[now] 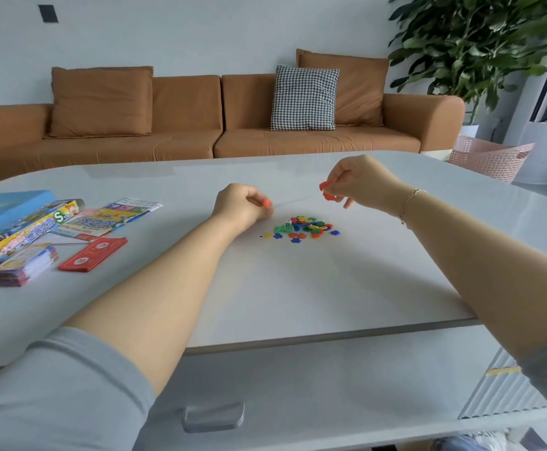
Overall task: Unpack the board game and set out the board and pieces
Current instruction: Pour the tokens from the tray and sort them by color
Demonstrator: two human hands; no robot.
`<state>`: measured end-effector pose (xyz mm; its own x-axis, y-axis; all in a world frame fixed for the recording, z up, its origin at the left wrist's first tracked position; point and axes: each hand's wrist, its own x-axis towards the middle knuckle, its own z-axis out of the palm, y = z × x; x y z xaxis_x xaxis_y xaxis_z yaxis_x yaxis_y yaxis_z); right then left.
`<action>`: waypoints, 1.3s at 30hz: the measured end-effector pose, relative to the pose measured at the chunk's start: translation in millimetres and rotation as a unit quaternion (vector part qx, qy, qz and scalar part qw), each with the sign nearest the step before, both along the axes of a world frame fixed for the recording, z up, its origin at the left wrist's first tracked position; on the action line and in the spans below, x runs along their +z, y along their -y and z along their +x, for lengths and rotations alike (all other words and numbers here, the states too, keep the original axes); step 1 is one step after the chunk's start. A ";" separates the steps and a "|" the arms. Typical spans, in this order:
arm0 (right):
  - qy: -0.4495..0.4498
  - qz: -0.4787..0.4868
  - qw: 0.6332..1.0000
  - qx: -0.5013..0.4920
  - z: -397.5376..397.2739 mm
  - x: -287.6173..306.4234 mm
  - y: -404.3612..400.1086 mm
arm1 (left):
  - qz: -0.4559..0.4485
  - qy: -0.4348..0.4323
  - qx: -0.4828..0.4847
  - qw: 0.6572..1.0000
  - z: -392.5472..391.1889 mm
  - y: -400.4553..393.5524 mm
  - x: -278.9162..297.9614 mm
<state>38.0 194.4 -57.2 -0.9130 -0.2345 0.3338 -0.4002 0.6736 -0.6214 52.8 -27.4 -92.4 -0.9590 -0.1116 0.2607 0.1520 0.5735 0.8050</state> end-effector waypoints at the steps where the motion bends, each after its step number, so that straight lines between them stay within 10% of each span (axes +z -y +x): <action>1: -0.010 0.000 1.000 -0.004 -0.9 1.3 1.2 | -0.016 -0.004 -0.003 1.000 -1.0 0.9 -0.4; 10: -0.006 0.314 0.949 -0.042 -3.1 -4.5 17.4 | -0.226 -0.116 -0.090 0.963 13.8 9.5 24.5; 27: -0.018 0.196 0.973 0.116 31.4 -4.1 23.9 | -0.244 0.032 -0.188 0.951 32.9 2.6 31.8; 39: -0.053 0.077 0.994 0.063 28.4 6.1 12.6 | -0.302 -0.039 -0.066 0.950 20.4 31.0 37.4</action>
